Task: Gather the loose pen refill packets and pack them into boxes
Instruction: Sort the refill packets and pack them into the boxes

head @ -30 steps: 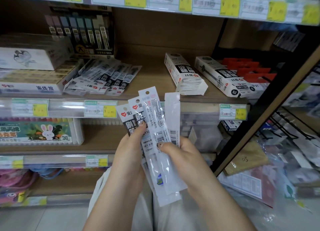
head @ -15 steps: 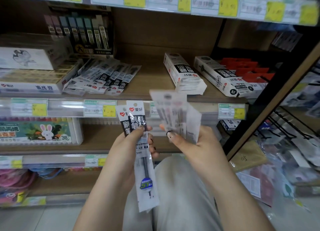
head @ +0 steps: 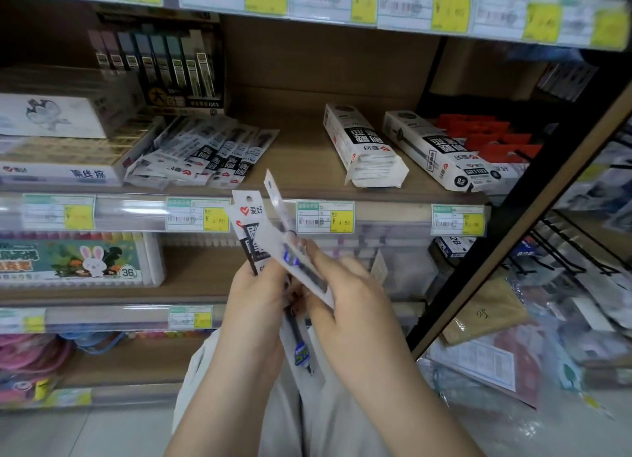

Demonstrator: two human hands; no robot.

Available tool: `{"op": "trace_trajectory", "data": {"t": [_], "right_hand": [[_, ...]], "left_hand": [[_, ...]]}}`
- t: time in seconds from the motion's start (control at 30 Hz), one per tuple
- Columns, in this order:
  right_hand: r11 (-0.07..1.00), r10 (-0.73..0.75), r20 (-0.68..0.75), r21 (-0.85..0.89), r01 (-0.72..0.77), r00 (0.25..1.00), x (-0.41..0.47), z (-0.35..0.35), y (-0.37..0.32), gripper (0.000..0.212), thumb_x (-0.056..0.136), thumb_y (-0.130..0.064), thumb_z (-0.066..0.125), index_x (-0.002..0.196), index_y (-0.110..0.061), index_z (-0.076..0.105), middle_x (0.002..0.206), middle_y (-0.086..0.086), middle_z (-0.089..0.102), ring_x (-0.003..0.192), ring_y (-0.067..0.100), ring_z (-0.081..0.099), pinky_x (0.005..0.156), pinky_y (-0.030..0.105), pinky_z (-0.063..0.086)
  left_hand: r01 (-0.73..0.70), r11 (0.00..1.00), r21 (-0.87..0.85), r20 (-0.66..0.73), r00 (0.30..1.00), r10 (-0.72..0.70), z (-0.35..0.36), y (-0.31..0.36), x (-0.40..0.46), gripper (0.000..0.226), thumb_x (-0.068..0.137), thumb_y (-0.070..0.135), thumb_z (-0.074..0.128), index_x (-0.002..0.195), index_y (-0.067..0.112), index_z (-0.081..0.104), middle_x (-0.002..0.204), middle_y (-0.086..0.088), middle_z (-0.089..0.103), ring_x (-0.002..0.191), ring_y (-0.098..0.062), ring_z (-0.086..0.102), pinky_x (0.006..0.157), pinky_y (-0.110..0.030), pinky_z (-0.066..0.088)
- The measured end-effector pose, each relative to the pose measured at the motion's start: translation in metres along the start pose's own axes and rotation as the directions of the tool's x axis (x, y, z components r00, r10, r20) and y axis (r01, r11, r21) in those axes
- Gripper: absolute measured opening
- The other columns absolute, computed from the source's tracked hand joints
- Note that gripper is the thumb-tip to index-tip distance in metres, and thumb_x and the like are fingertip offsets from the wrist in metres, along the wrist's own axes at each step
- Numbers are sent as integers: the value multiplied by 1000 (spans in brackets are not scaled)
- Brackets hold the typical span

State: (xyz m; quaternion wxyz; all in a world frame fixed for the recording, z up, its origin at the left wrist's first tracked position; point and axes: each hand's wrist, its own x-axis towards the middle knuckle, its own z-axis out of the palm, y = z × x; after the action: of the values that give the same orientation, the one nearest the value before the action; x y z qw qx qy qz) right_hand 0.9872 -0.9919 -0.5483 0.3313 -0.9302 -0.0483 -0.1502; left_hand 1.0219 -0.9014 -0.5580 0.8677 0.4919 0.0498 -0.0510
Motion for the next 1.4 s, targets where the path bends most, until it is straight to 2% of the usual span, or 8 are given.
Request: {"op": "trace_trajectory", "data": {"t": [0.27,0.6,0.8,0.93,1.03,1.17,1.27,1.4], "right_hand": [[1000,13,154,1,-13,988,-5,4,-12,69,93,-28,40,150,-28,1,127,-1,42,116,23,46,89,40,44],[994,30,224,94,-52,974,-3,1,-5,66,93,-37,41,150,-25,9,138,-6,40,127,13,39,102,30,36],[940,85,247,301,-159,965,-3,7,-2,77,76,-59,37,146,-30,26,134,-13,48,127,1,40,104,24,36],[795,184,285,520,-313,941,-1,-2,-4,69,74,-60,45,139,-34,39,129,-28,50,119,-13,44,100,16,36],[562,250,371,697,-446,894,3,-10,-5,14,88,-46,49,96,-39,59,67,-21,57,50,-5,49,51,10,33],[345,322,447,765,-543,834,8,-15,2,34,83,-45,51,102,-17,55,62,-7,44,46,7,26,48,24,17],[417,322,395,757,-503,860,11,-17,3,35,94,-47,36,101,-23,60,63,-3,43,47,8,25,49,23,17],[801,251,54,548,-239,966,13,-10,15,34,87,-42,31,78,-19,55,53,-11,43,48,5,36,55,24,28]], "left_hand": [[59,994,-97,36,998,-56,-4,-1,1,21,62,28,82,76,20,69,72,-5,64,61,-14,64,59,-24,52],[130,991,-33,79,989,-127,-9,-1,2,15,62,23,69,76,22,75,85,-11,67,76,-20,67,73,-33,51],[80,995,63,-56,995,-77,-10,-3,5,18,87,2,50,79,10,64,68,-15,58,63,-25,57,55,-27,46],[75,993,90,-33,997,-72,-13,-2,7,15,82,8,54,90,6,66,73,-15,66,68,-29,63,59,-33,50],[66,998,22,20,998,-67,-10,1,5,18,89,3,46,88,5,64,69,-14,63,58,-26,59,53,-31,50],[23,999,46,24,999,-24,-11,4,6,17,89,-1,44,85,6,59,62,-6,58,53,-20,53,51,-27,46],[19,1000,-6,75,997,-19,-11,2,5,17,89,-2,42,87,6,56,58,-3,47,47,-15,42,42,-23,37],[117,993,-18,124,986,-114,-12,2,9,18,92,4,40,84,8,55,57,-1,35,43,-12,32,42,-21,25]]}}
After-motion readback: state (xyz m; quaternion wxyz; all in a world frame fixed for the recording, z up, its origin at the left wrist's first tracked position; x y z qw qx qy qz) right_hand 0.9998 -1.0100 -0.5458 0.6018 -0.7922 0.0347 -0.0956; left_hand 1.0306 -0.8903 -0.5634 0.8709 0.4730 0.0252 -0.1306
